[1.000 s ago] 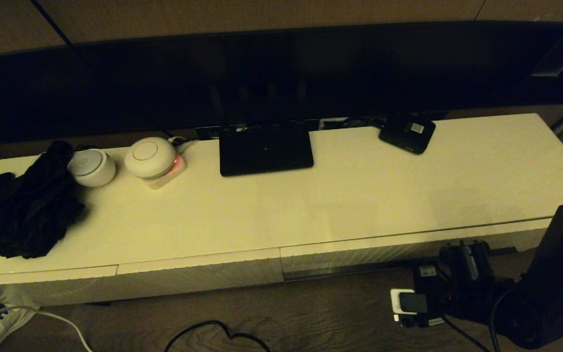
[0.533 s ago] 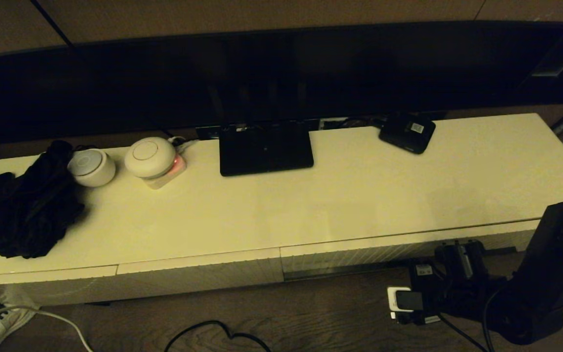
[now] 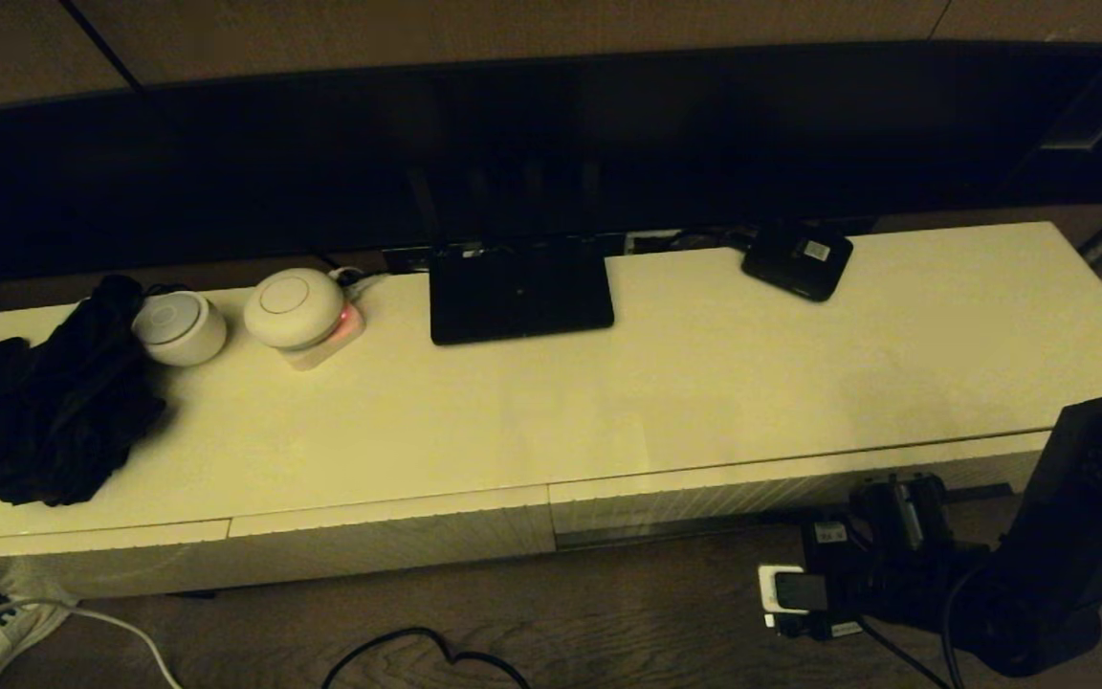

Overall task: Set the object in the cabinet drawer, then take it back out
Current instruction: Open the drawer

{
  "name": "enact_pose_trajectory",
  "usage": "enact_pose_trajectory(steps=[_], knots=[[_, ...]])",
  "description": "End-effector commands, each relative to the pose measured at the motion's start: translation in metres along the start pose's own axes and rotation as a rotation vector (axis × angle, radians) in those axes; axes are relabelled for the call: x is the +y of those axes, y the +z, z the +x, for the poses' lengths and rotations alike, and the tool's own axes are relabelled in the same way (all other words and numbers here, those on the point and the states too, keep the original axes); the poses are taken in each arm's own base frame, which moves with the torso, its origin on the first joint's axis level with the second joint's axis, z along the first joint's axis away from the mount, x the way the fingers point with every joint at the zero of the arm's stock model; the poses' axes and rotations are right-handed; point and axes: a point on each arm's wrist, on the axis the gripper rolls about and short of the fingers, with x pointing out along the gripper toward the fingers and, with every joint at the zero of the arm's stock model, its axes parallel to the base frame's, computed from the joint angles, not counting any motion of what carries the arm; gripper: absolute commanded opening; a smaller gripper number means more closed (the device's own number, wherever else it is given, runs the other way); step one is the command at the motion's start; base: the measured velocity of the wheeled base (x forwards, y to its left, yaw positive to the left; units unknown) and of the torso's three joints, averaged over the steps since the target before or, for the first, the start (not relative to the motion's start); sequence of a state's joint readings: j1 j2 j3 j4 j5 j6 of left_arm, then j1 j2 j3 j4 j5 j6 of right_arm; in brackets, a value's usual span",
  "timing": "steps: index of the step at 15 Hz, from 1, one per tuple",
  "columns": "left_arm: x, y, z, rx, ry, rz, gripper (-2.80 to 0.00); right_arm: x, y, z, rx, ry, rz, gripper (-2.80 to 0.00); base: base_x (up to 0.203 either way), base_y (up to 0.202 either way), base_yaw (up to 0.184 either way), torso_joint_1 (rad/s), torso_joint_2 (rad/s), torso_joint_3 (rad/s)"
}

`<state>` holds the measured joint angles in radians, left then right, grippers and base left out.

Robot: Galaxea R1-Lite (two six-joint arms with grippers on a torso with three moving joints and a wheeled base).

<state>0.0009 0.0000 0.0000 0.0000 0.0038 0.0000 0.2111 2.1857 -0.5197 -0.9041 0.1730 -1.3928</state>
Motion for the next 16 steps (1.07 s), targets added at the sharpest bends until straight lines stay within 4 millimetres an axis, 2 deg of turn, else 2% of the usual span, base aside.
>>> enact_pose_trajectory(steps=[1, 12, 16], knots=[[0.0, -0.001, 0.0, 0.003, 0.001, 0.0, -2.8, 0.004, 0.0, -0.003, -0.002, 0.011, -0.006, 0.0, 0.0, 0.0, 0.0, 0.0, 0.0, 0.0], [0.0, -0.001, 0.0, 0.003, 0.001, 0.0, -2.8, 0.027, 0.004, -0.014, -0.007, 0.096, -0.006, 0.0, 0.0, 0.0, 0.0, 0.0, 0.0, 0.0], [0.0, -0.001, 0.0, 0.003, 0.0, 0.0, -2.8, 0.012, 0.009, -0.029, -0.019, 0.026, -0.02, 0.0, 0.0, 0.0, 0.0, 0.0, 0.0, 0.0]])
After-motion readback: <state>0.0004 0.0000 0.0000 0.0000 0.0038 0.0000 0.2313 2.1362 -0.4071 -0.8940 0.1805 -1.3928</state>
